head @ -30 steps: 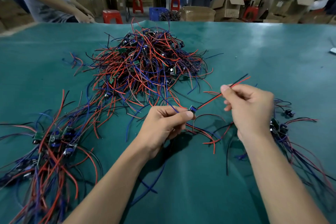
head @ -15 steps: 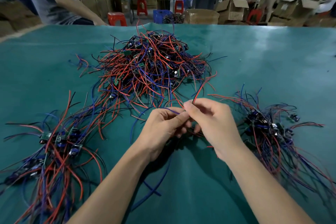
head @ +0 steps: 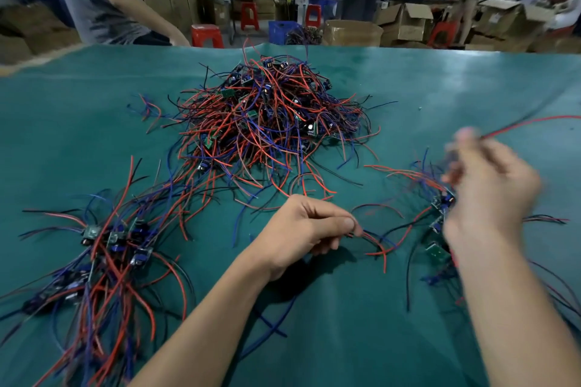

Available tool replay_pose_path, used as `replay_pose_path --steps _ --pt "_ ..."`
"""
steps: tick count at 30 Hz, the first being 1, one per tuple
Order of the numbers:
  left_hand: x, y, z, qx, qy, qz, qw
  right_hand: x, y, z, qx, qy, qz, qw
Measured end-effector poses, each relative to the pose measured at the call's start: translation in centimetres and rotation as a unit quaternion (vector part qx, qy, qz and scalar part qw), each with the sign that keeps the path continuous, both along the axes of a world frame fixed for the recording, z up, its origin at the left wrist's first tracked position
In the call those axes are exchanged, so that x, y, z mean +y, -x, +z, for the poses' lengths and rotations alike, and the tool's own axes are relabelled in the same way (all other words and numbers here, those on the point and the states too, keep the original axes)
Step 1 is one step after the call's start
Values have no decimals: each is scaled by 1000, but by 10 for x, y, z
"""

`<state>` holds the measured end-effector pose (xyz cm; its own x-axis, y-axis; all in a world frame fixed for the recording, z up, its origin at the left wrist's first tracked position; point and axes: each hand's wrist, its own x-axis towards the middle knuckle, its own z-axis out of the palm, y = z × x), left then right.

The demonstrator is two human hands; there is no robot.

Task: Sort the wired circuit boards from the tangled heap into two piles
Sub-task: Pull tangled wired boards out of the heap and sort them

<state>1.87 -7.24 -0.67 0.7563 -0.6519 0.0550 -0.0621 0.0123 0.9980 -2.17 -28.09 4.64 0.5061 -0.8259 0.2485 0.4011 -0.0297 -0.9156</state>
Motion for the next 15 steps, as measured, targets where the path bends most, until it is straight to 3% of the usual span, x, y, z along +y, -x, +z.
replay_pose_path --steps 3,7,11,15 --pt "-1 -3 -2 -5 -2 24 1000 -3 10 42 -50 -31 17 998" --pt "-5 -1 -5 -12 -7 41 999 81 8 72 -3 84 227 970" --pt "-4 -6 -7 -9 0 60 998 192 -8 59 102 150 415 891" --pt "-7 -10 -3 3 -31 65 997 252 -26 42 234 364 504 748"
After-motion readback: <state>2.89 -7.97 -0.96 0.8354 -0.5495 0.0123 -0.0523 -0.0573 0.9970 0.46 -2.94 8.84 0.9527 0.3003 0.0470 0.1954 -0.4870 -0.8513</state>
